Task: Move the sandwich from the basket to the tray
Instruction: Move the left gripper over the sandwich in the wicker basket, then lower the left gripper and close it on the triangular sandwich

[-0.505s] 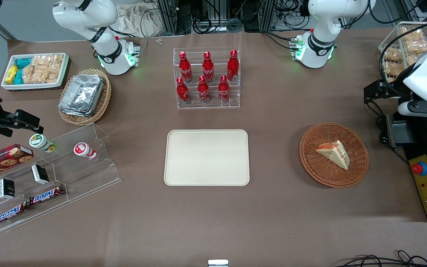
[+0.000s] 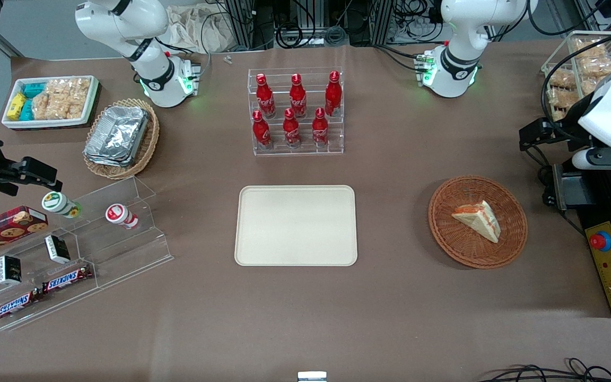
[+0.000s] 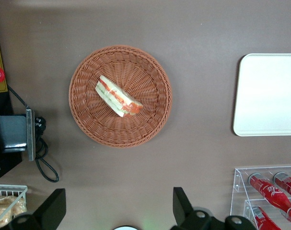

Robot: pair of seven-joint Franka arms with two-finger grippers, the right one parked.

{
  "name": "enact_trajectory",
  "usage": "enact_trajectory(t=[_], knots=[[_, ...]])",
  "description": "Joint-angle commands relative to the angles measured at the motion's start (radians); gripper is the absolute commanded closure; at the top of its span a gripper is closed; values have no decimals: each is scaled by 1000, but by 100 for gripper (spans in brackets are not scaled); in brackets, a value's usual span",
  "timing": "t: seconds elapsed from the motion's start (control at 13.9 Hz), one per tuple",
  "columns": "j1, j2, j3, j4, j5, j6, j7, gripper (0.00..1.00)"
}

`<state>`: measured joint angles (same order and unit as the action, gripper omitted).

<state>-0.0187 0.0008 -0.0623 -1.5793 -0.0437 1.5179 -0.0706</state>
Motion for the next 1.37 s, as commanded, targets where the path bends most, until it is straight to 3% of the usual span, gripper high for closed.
enact_trajectory(t=[0.0, 0.36, 0.72, 1.01, 1.3], knots=[[5, 21, -1, -27, 1, 2, -43, 0], [5, 91, -1, -100, 4, 109, -386, 0], [11, 91, 4, -344, 2, 390, -542, 0], [20, 180, 7, -370, 4, 485, -676, 0], [22, 242, 10, -453, 4, 638, -699, 0]])
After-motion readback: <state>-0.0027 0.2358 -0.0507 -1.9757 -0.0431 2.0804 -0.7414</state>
